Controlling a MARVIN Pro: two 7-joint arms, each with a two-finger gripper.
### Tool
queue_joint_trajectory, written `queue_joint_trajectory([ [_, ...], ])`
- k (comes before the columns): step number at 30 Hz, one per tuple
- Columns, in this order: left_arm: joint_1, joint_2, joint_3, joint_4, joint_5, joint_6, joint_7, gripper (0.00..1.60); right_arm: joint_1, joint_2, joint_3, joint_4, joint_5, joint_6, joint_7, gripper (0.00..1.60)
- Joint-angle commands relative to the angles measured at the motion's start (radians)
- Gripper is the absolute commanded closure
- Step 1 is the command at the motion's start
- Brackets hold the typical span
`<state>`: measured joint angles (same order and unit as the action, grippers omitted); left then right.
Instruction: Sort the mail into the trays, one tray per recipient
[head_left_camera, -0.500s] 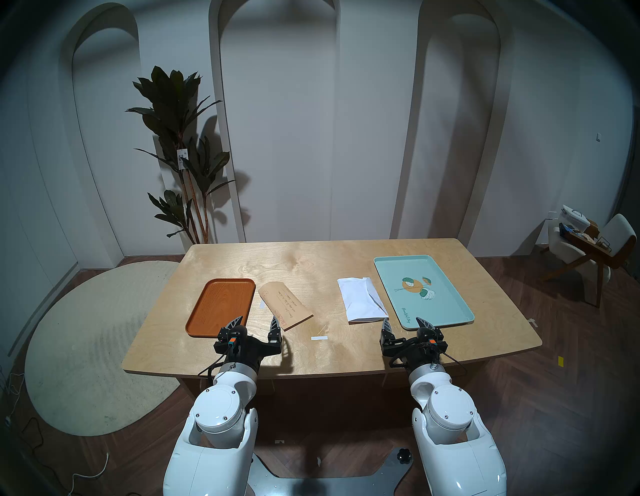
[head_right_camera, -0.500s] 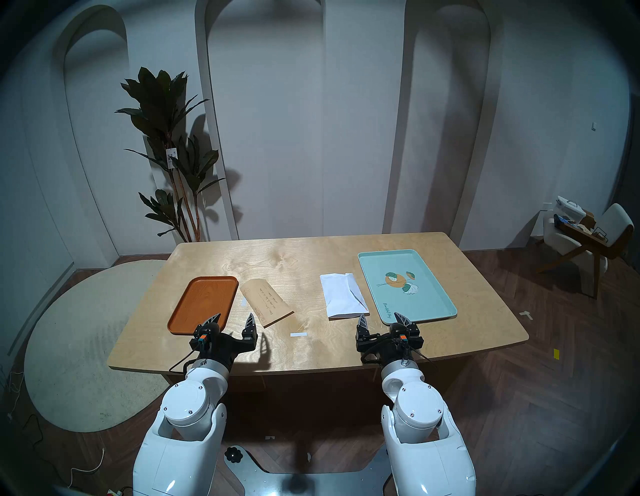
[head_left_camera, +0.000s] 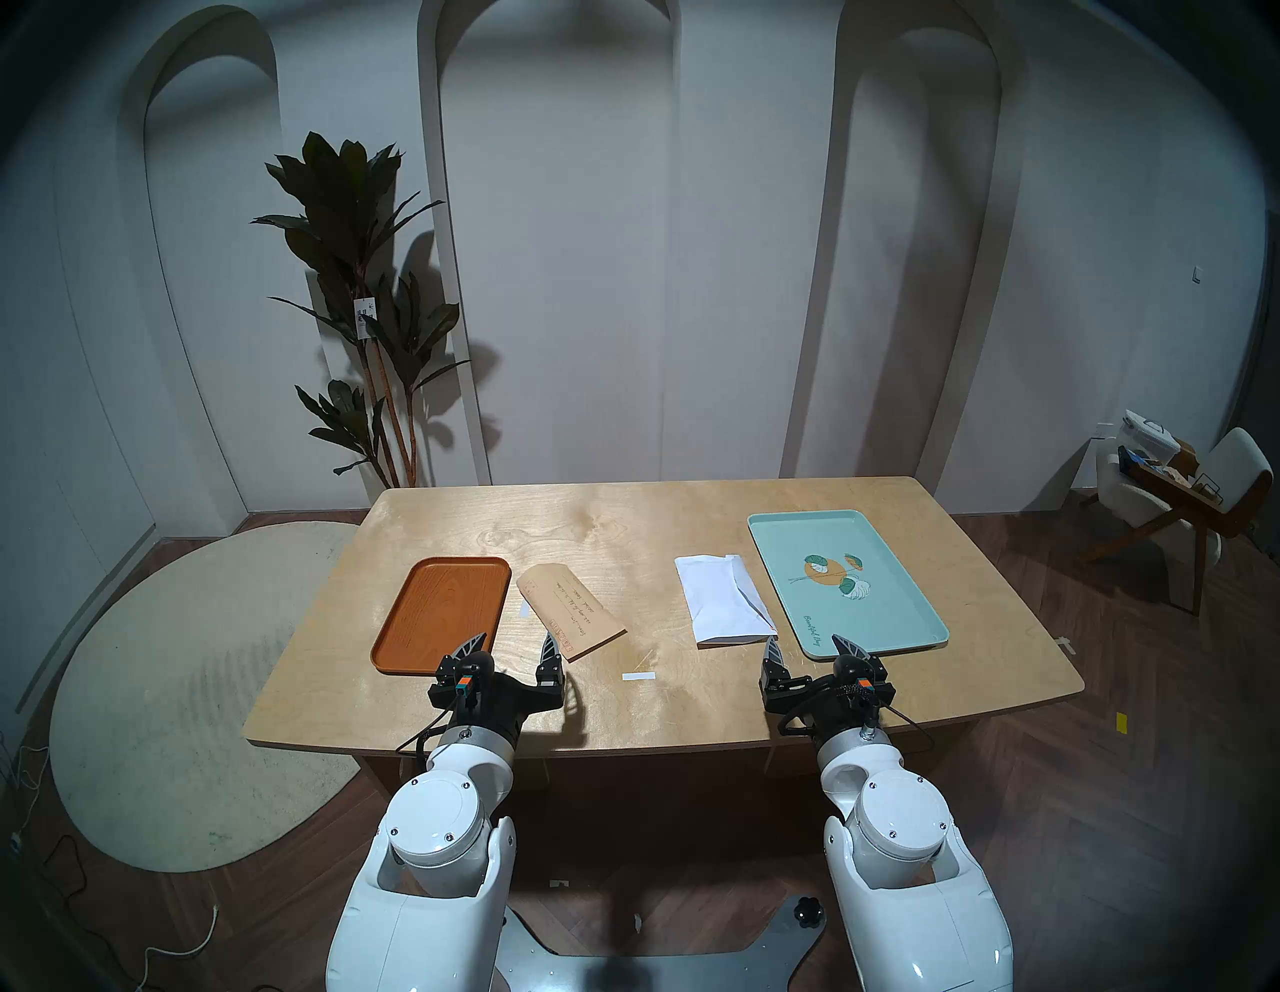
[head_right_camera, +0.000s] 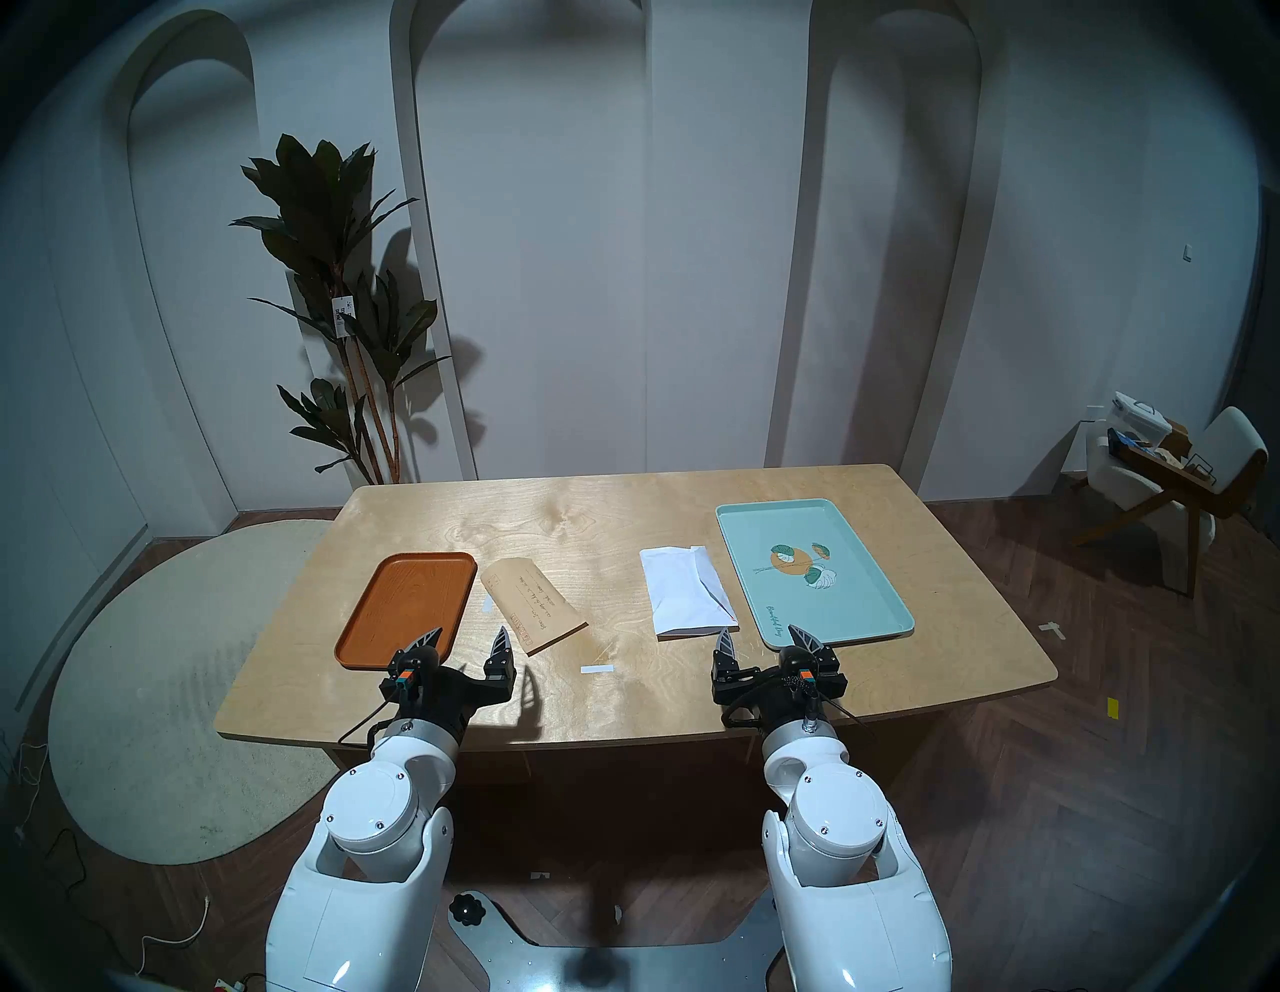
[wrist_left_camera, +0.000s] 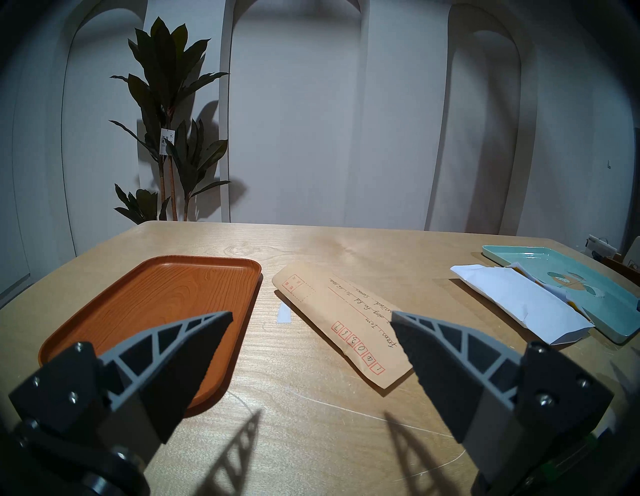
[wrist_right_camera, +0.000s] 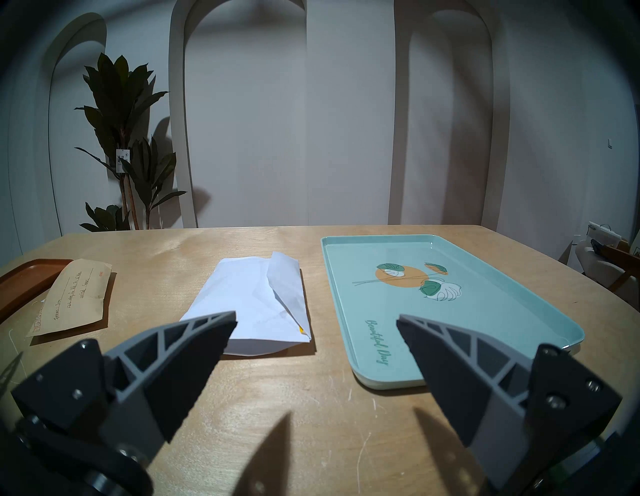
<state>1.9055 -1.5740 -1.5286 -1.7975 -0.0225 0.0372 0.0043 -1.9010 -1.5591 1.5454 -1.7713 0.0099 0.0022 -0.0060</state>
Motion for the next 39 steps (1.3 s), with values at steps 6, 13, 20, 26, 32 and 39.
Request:
queue_joint_trajectory([
  [6, -0.083, 0.108, 0.022, -0.112, 0.138, 0.009, -0.028, 0.00, 0.005, -0.001, 0.000, -0.016, 0.000, -0.004, -0.001, 0.00],
  [13, -0.128, 0.214, 0.055, -0.192, 0.303, 0.068, -0.087, 0.00, 0.006, -0.001, 0.000, -0.015, 0.000, -0.005, 0.000, 0.00],
  [20, -0.135, 0.290, 0.136, -0.241, 0.509, 0.162, -0.171, 0.00, 0.006, -0.001, 0.000, -0.015, 0.000, -0.005, 0.000, 0.00],
  [26, -0.143, 0.366, 0.200, -0.289, 0.637, 0.233, -0.233, 0.00, 0.005, -0.001, 0.001, -0.017, 0.000, -0.005, 0.000, 0.00],
  [32, -0.155, 0.436, 0.245, -0.339, 0.789, 0.330, -0.342, 0.00, 0.004, -0.001, 0.001, -0.019, -0.001, -0.004, 0.000, 0.00],
  [39, -0.155, 0.511, 0.294, -0.352, 0.922, 0.372, -0.440, 0.00, 0.003, -0.001, 0.001, -0.020, -0.001, -0.003, 0.000, 0.00],
])
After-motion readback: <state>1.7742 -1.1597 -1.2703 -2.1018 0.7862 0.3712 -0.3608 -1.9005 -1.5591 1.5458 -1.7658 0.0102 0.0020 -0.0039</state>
